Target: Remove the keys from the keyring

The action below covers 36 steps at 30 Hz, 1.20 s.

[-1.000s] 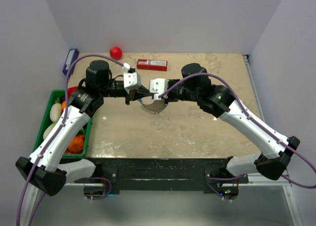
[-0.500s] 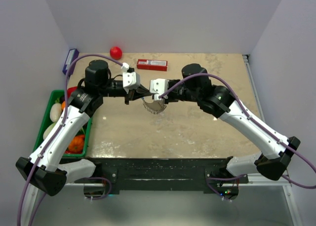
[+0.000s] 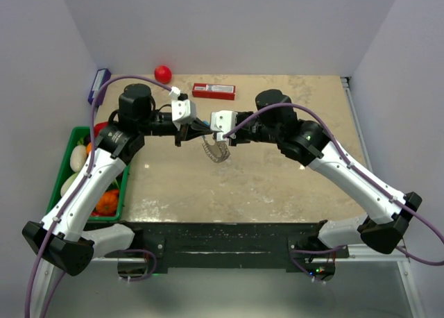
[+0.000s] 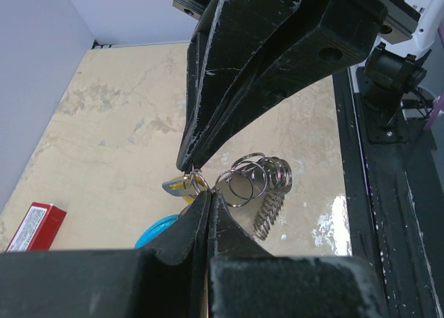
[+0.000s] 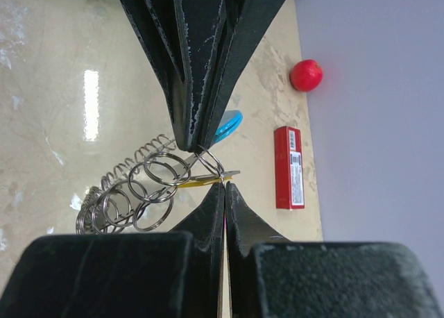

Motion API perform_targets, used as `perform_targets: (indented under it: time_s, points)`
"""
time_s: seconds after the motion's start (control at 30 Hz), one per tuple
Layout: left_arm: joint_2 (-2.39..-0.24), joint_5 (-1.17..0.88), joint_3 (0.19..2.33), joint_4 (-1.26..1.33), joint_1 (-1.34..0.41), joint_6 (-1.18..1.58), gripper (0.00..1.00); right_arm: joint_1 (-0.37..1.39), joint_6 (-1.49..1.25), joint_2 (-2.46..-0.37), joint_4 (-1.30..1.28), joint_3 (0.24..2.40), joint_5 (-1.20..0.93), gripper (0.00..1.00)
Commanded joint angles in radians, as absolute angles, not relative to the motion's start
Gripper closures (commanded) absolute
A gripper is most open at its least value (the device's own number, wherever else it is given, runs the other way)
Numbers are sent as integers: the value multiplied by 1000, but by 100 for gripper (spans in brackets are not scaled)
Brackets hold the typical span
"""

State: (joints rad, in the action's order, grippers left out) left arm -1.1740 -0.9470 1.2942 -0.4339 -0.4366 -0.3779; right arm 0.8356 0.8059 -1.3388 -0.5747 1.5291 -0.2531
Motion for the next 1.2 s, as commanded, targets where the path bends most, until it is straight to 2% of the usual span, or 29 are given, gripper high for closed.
perform_targets:
  time_s: [0.0,1.17]
  points:
    - [-1157,-983,1328,-382,-430,-359,100,833,810,-1299,-531,1529,-239,100]
    - [-1166,-1012,1333,-377,-420,-342,100,831,805,-1304,-551,1574,-250,100]
